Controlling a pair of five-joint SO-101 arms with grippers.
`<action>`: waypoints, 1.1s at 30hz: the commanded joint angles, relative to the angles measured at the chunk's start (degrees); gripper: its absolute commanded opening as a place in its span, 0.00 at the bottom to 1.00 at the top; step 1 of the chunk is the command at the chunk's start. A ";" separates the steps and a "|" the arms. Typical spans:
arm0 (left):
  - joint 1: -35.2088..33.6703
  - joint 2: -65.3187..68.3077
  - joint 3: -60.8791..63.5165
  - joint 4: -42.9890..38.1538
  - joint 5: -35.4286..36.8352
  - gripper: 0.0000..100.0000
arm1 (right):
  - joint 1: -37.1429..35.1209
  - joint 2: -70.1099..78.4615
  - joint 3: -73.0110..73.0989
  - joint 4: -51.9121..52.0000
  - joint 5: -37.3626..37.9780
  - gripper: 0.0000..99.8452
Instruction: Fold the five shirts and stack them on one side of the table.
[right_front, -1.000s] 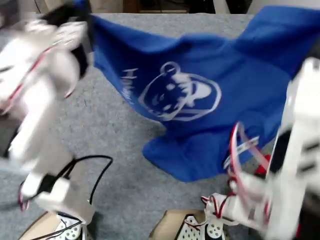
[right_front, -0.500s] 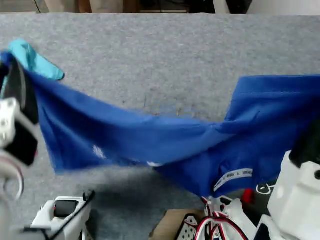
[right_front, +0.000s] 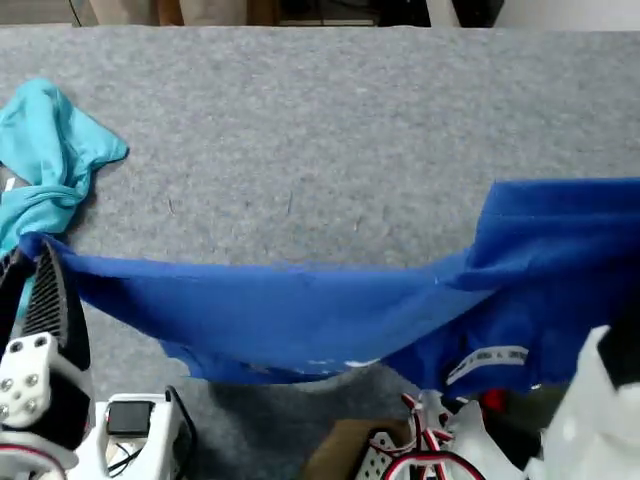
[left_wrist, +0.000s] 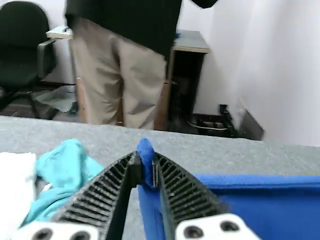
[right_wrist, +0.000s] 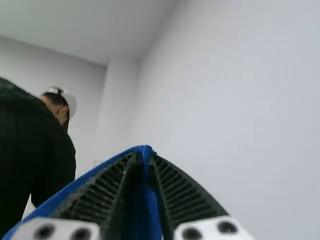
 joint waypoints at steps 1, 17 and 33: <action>-7.03 -0.04 0.00 -3.34 -0.26 0.02 | 0.48 0.57 0.66 -6.68 0.62 0.00; -12.31 -0.57 0.00 -9.58 -0.53 0.02 | -1.54 0.13 13.58 -11.52 7.82 0.00; -12.40 -5.58 -4.22 -13.27 -0.70 0.02 | -11.56 -4.44 13.23 -2.55 20.66 0.00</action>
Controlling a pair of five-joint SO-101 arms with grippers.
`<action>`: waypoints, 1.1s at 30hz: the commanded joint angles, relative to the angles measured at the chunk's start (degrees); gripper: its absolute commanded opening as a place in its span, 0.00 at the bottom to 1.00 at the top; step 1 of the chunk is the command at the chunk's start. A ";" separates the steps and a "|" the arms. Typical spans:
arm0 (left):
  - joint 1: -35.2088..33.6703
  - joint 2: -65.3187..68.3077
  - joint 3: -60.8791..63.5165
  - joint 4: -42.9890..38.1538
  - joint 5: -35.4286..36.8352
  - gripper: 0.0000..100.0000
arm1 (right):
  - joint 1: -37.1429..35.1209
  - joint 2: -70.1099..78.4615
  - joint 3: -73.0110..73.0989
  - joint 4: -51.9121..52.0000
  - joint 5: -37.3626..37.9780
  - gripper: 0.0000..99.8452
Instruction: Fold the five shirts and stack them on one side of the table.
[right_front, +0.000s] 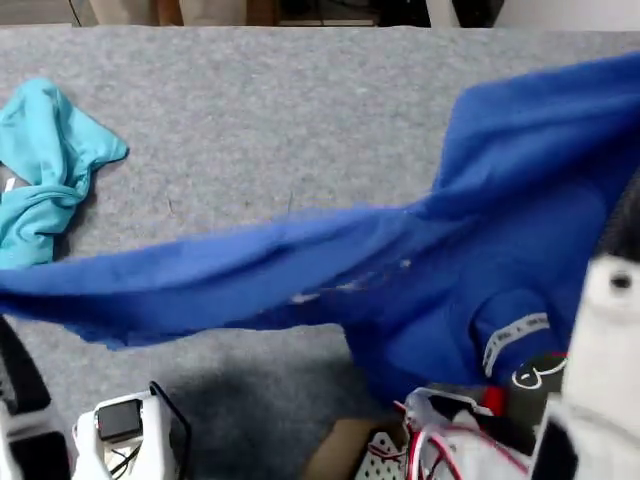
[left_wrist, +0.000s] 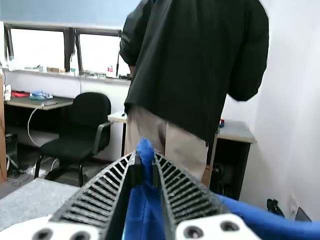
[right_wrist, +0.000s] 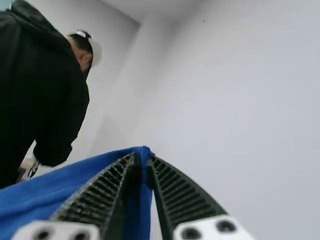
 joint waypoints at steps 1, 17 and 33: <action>-0.44 -0.31 -0.88 -1.58 -0.70 0.02 | -0.66 -1.98 0.31 -3.34 0.62 0.00; -0.79 -0.31 -0.79 -10.29 -0.70 0.02 | -1.45 -6.90 0.48 -8.00 5.10 0.00; -0.79 0.40 42.81 -33.93 -0.79 0.02 | -9.80 -3.21 58.68 -26.37 4.48 0.00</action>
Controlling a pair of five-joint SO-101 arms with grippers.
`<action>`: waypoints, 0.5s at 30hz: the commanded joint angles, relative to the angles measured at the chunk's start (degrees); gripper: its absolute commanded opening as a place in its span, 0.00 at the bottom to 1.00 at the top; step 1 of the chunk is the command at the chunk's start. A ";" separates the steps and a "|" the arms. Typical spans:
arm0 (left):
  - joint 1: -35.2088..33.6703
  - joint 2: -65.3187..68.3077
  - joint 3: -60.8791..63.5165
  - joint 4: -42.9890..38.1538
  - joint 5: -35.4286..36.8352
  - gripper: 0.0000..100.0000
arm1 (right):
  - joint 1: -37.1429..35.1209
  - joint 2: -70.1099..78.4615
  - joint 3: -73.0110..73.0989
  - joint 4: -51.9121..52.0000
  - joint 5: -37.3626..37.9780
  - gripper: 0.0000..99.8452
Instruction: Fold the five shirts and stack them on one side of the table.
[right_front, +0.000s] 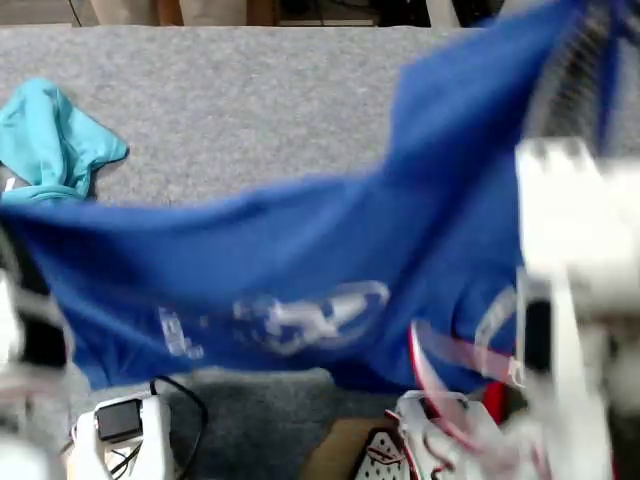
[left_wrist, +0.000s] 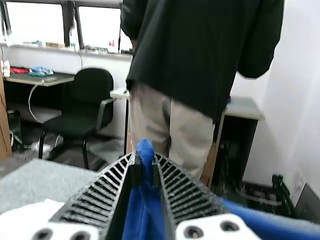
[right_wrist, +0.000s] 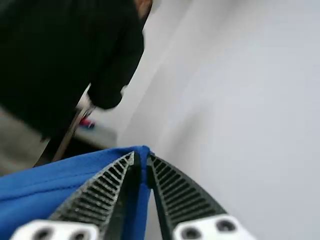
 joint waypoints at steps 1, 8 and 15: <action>-0.44 1.10 20.40 -20.92 -0.35 0.02 | -0.57 3.47 19.47 -14.42 -1.76 0.00; 0.00 9.89 52.75 -72.09 -0.35 0.02 | -2.33 14.11 40.31 -40.62 -7.47 0.00; 3.16 29.14 56.70 -88.97 -8.70 0.02 | -2.42 29.41 38.20 -54.95 -13.89 0.00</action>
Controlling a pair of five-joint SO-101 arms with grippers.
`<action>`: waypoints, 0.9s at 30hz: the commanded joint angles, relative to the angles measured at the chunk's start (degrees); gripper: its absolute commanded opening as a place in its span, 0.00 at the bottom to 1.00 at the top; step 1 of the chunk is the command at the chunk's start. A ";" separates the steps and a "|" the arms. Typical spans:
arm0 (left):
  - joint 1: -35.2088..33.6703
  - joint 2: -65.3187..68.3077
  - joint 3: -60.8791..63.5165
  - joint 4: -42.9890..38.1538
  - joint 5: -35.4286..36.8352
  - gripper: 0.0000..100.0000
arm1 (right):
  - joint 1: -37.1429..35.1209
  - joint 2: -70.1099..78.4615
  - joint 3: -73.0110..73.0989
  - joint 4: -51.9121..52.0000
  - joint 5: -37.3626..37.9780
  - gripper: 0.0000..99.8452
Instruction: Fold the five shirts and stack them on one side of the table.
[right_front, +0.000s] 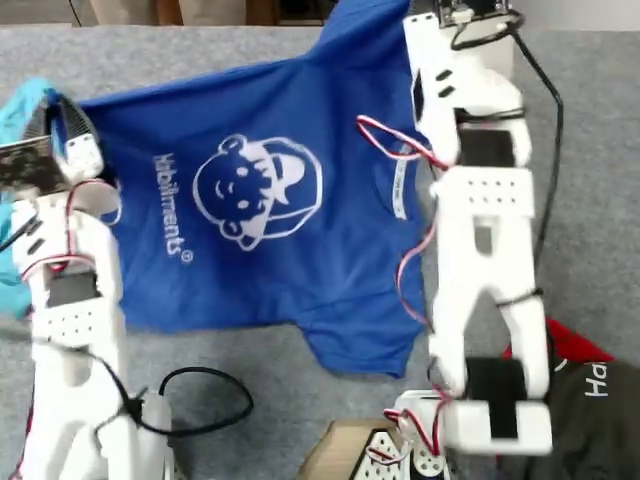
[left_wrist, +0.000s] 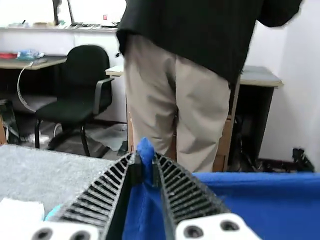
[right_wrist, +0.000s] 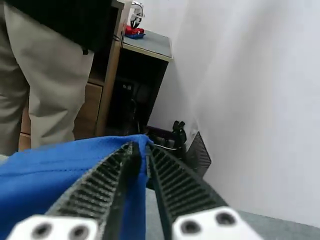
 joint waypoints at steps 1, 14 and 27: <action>1.49 9.01 -1.85 -7.38 -2.73 0.02 | -0.66 6.11 -5.05 -4.66 -2.37 0.00; -0.88 30.11 -16.09 -8.79 -2.90 0.02 | -2.42 13.67 -29.41 30.59 -3.96 0.00; -2.73 29.14 -9.58 -2.46 -2.99 0.02 | -2.33 8.04 -31.60 68.75 5.71 0.00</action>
